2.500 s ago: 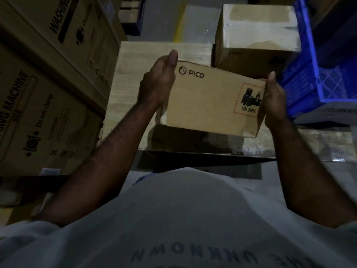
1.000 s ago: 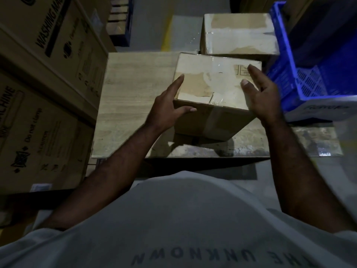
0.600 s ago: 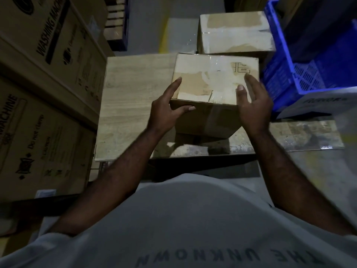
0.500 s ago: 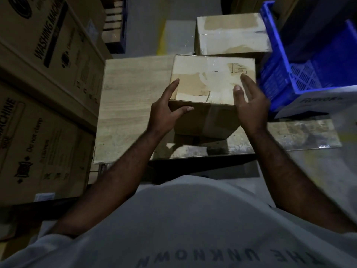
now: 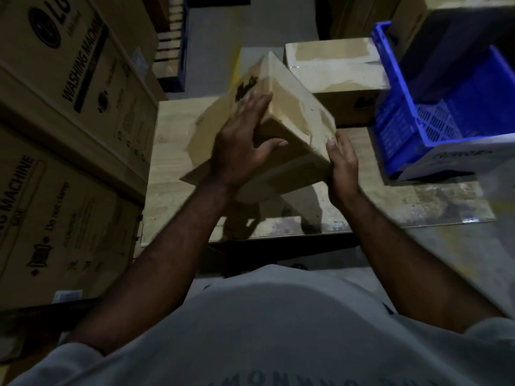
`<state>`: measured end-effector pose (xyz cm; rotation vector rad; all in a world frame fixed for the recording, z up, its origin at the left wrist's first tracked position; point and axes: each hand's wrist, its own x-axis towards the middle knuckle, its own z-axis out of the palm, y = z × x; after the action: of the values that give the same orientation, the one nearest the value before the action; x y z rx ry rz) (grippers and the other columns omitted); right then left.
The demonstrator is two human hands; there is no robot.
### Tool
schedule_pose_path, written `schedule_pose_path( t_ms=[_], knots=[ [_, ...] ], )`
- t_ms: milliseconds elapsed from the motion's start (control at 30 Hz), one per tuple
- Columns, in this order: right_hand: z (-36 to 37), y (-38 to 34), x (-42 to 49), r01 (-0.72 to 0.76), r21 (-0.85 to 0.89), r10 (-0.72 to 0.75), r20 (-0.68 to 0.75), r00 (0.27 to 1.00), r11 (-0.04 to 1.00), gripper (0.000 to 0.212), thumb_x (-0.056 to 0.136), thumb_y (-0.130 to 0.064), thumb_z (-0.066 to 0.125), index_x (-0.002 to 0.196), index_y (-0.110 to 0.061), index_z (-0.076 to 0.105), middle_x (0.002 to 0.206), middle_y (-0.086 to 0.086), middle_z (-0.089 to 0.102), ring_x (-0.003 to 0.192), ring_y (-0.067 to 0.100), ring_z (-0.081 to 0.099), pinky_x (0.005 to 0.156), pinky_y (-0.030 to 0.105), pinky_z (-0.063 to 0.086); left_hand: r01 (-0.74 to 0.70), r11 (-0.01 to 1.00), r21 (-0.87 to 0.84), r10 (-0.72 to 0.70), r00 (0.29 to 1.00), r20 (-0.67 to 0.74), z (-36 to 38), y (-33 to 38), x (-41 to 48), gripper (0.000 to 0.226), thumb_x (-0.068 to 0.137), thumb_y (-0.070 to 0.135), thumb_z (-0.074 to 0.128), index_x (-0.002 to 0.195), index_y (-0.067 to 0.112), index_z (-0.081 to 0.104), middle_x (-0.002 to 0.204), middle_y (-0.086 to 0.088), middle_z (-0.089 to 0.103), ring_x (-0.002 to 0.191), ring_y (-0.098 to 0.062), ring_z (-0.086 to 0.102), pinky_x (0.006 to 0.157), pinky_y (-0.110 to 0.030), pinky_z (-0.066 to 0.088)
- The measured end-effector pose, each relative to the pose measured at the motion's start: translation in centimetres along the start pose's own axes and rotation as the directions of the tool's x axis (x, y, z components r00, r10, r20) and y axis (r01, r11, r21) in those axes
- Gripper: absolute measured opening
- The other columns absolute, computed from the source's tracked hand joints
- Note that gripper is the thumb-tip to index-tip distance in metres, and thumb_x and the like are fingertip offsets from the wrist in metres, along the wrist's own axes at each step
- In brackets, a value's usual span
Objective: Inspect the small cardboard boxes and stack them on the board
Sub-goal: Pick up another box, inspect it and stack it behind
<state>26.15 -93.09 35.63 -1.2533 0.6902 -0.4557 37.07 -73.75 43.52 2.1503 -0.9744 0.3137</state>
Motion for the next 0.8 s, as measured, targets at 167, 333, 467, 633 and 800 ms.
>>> schedule_pose_path(
  t_ms=[167, 333, 467, 633, 800],
  knots=[
    [-2.0, 5.6, 2.0, -0.193, -0.098, 0.196, 0.019, 0.98, 0.976, 0.055, 0.096, -0.049, 0.063, 0.141, -0.017, 0.061, 0.136, 0.014, 0.066, 0.121, 0.034, 0.065, 0.097, 0.056, 0.058, -0.089, 0.992, 0.094, 0.06, 0.959, 0.277, 2.3, 0.3, -0.5, 0.086, 0.082, 0.024, 0.083, 0.156, 0.01, 0.04, 0.16, -0.014, 0.04, 0.15, -0.031, 0.036, 0.121, -0.047, 0.03],
    [-2.1, 2.1, 0.5, -0.221, -0.18, 0.219, -0.033, 0.975, 0.958, 0.034, 0.108, -0.041, 0.05, 0.119, -0.021, 0.074, 0.109, 0.002, 0.078, 0.103, 0.023, 0.074, 0.081, 0.036, 0.06, -0.213, 0.961, 0.174, 0.081, 0.825, 0.559, 5.3, 1.1, -1.8, 0.094, 0.09, 0.028, 0.074, 0.163, 0.029, 0.016, 0.172, 0.003, 0.011, 0.158, -0.025, 0.01, 0.124, -0.049, 0.016],
    [-3.0, -0.6, 0.3, -0.186, -0.064, 0.186, -0.007, 0.983, 0.98, 0.051, 0.11, -0.055, 0.033, 0.122, -0.023, 0.071, 0.115, 0.003, 0.078, 0.114, 0.026, 0.072, 0.088, 0.04, 0.059, -0.182, 0.95, 0.252, -0.024, 0.766, 0.643, 6.1, -0.4, -3.3, 0.088, 0.094, 0.028, 0.07, 0.163, 0.032, 0.016, 0.172, 0.0, 0.007, 0.158, -0.028, 0.006, 0.127, -0.052, 0.01],
    [-3.8, -2.1, 0.1, 0.094, -0.37, -0.075, 0.066, 0.995, 0.924, 0.036, 0.106, -0.04, 0.056, 0.14, -0.029, 0.06, 0.137, 0.0, 0.067, 0.124, 0.016, 0.066, 0.101, 0.044, 0.058, -0.043, 0.938, 0.345, -0.162, 0.823, 0.545, 4.3, -3.7, -5.2, 0.086, 0.091, 0.035, 0.072, 0.162, 0.032, 0.022, 0.172, -0.003, 0.008, 0.158, -0.029, 0.003, 0.125, -0.051, 0.003],
    [-2.0, -1.7, -0.2, 0.352, -0.838, -0.207, 0.29, 0.934, 0.418, 0.075, 0.091, -0.062, 0.065, 0.157, -0.035, 0.042, 0.17, 0.01, 0.025, 0.155, 0.036, 0.023, 0.122, 0.056, 0.03, 0.345, 0.885, 0.314, -0.439, 0.844, 0.308, 3.0, -5.8, -7.3, 0.105, 0.079, 0.049, 0.083, 0.162, 0.028, 0.023, 0.171, -0.016, -0.007, 0.157, -0.037, -0.006, 0.124, -0.058, 0.009]
  ],
)
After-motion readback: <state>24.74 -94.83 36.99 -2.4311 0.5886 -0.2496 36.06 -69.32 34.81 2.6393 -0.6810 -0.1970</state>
